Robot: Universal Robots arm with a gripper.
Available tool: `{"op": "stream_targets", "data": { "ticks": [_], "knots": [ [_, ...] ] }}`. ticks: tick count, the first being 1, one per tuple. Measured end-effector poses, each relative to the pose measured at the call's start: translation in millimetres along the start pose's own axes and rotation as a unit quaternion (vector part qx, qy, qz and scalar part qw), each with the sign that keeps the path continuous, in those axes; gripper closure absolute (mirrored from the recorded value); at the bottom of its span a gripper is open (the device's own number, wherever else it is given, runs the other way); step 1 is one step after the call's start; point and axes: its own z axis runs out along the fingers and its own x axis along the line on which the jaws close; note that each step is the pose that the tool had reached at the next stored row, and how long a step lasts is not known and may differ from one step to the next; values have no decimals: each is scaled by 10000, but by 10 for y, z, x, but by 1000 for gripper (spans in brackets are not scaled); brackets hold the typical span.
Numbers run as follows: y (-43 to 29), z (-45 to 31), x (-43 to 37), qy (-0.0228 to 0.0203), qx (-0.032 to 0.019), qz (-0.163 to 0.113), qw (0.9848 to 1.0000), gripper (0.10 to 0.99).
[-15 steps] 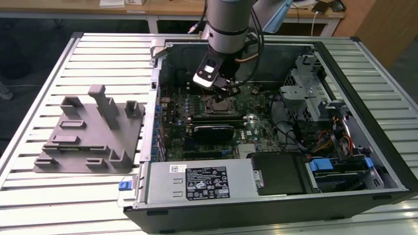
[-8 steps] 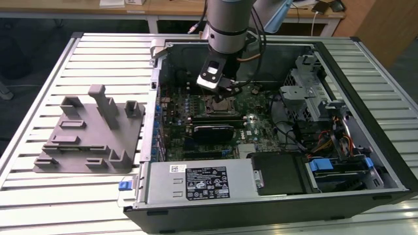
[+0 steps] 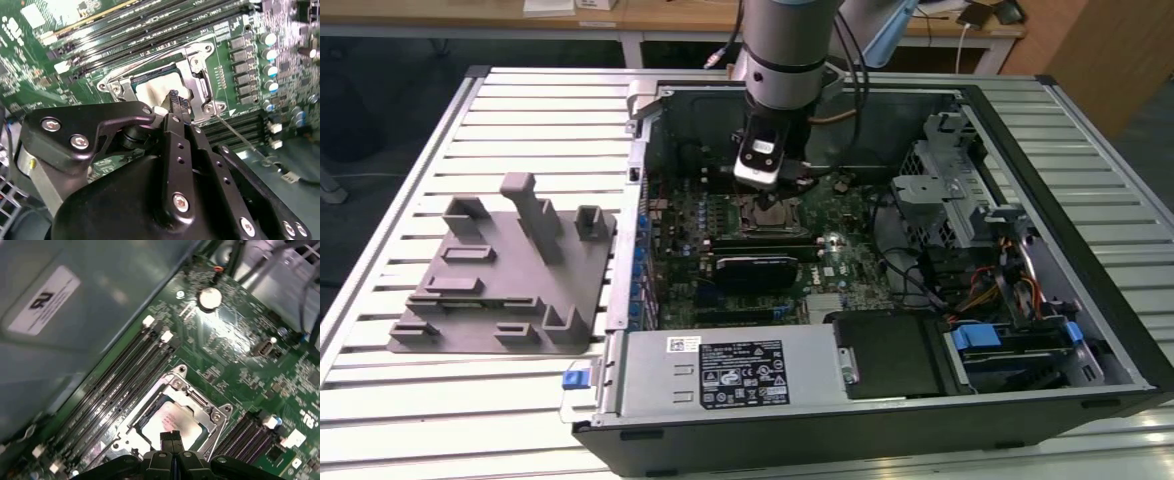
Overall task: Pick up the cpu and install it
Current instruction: 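Close the cpu cover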
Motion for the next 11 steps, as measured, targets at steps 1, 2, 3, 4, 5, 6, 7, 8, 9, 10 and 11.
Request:
{"op": "stream_targets", "data": {
  "ticks": [1, 2, 3, 4, 5, 6, 7, 8, 9, 10, 11],
  "knots": [
    [0, 0, 0, 2, 2, -89, 10000, 980],
    [0, 1, 0, 4, 4, -179, 9998, 980],
    [0, 1, 0, 6, 6, -277, 9996, 980],
    [0, 1, 0, 8, 9, -367, 9993, 980],
    [0, 2, 0, 10, 11, -457, 9990, 980],
    [0, 2, 0, 12, 13, -549, 9985, 980],
    [0, 2, 0, 13, 15, -640, 9979, 980],
    [0, 2, 0, 16, 17, -726, 9974, 980],
    [0, 3, 0, 17, 19, -816, 9967, 980],
    [0, 3, 0, 19, 21, -908, 9959, 980],
    [0, 3, 0, 21, 23, -997, 9950, 980]
  ]
}}
